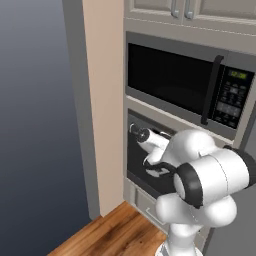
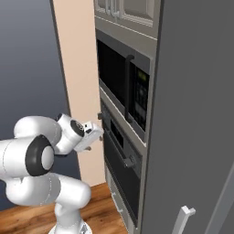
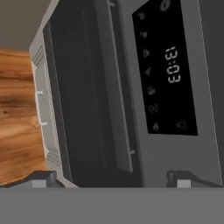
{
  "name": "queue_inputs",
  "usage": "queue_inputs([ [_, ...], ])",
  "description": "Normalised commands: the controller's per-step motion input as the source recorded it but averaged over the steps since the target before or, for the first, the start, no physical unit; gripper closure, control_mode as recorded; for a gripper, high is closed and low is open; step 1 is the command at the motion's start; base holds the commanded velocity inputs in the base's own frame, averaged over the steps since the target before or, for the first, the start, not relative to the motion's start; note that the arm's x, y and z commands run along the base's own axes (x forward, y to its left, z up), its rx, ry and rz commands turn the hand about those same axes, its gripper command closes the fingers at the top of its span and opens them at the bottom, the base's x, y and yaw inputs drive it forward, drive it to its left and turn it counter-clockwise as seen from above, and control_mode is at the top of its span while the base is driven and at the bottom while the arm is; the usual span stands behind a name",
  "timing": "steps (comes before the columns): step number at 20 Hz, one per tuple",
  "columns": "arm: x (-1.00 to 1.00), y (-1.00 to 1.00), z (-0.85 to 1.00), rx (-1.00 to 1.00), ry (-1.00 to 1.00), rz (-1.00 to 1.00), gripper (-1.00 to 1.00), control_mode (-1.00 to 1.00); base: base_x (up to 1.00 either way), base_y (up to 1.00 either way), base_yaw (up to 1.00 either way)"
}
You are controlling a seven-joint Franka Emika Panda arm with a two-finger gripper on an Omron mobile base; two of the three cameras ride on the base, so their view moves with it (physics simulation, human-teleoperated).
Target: Take the baked cake out of the oven and place it on the plate for cooling. Then close the oven door.
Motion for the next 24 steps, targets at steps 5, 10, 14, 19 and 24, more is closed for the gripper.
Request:
queue_inputs([
  [5,0.16,-0.22,-0.48,-0.03,-0.13,0.10,-1.00,-1.00,0.00,0.00,0.00],
  [10,0.16,-0.20,-0.43,-0.02,-0.19,0.08,-1.00,-1.00,0.00,0.00,0.00],
  [14,0.21,-0.19,-0.41,-0.03,-0.09,0.07,-1.00,-1.00,0.00,0.00,0.00],
  [19,0.23,-0.17,-0.37,-0.03,-0.01,0.05,-1.00,-1.00,0.00,0.00,0.00],
  [24,0.31,-0.10,-0.29,-0.02,0.00,0.04,-1.00,-1.00,0.00,0.00,0.00],
])
